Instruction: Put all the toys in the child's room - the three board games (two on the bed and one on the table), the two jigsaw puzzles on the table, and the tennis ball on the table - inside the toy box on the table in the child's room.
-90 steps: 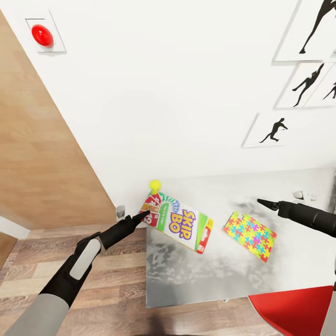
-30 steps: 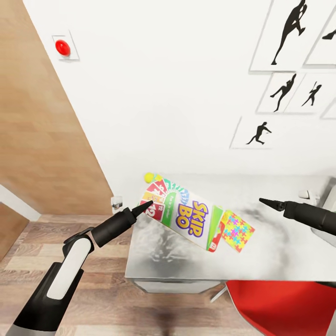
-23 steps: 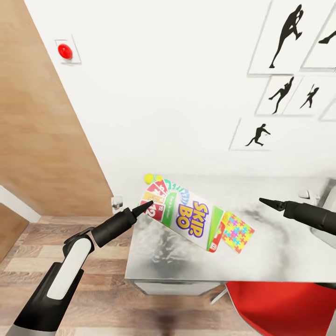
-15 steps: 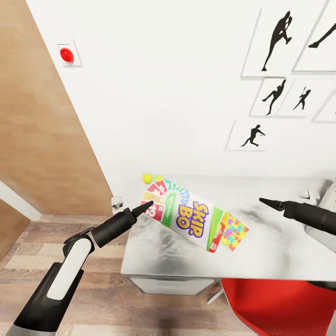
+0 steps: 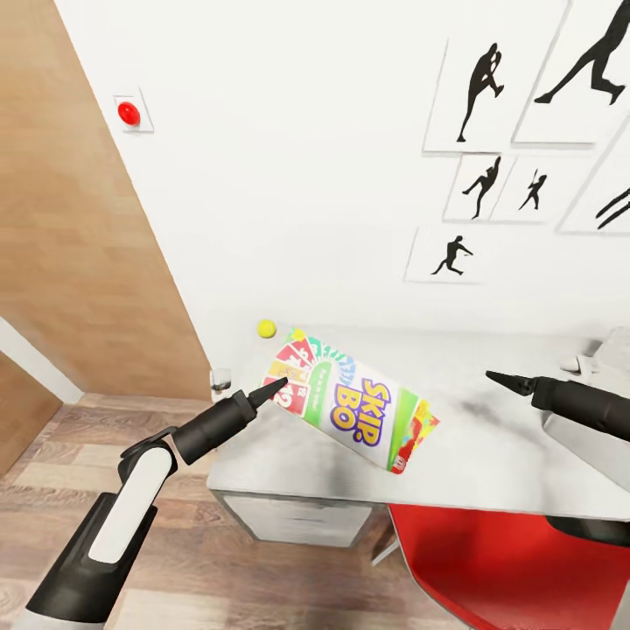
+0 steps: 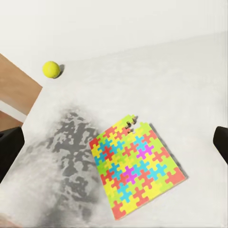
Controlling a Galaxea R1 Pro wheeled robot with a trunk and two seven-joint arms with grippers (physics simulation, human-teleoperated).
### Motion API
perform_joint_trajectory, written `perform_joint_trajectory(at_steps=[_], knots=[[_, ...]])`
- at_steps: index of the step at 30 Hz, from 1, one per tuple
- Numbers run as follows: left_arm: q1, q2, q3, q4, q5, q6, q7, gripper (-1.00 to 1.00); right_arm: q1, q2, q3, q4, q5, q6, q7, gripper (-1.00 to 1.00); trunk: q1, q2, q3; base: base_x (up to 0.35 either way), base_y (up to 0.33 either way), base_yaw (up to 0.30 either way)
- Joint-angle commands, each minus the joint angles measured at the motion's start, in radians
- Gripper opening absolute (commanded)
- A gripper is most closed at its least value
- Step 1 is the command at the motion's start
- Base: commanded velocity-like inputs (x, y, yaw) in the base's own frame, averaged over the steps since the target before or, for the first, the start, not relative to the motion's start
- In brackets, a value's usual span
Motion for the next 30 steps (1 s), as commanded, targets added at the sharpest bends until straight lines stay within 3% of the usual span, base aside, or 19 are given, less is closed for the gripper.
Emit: perform_joint_trajectory(at_steps=[1, 15, 30], knots=[[-0.001, 0.0, 0.0, -0.001, 0.008, 0.006, 0.003, -1.0, -0.001, 0.0, -0.001, -0.001, 0.01, 0.007, 0.01, 1.0, 0.0, -0.002, 0.0, -0.084, -0.254, 0.08], [0.002, 0.0, 0.0, 0.001, 0.005, 0.003, 0.003, -1.0, -0.001, -0.001, -0.001, -0.001, 0.01, 0.007, 0.01, 1.0, 0.0, -0.002, 0.023, -0.025, -0.242, 0.064], [0.002, -0.003, 0.0, 0.006, 0.004, 0.003, 0.004, -1.0, -0.001, -0.001, -0.001, 0.0, 0.01, 0.007, 0.01, 1.0, 0.0, -0.002, 0.047, 0.013, -0.047, 0.05]])
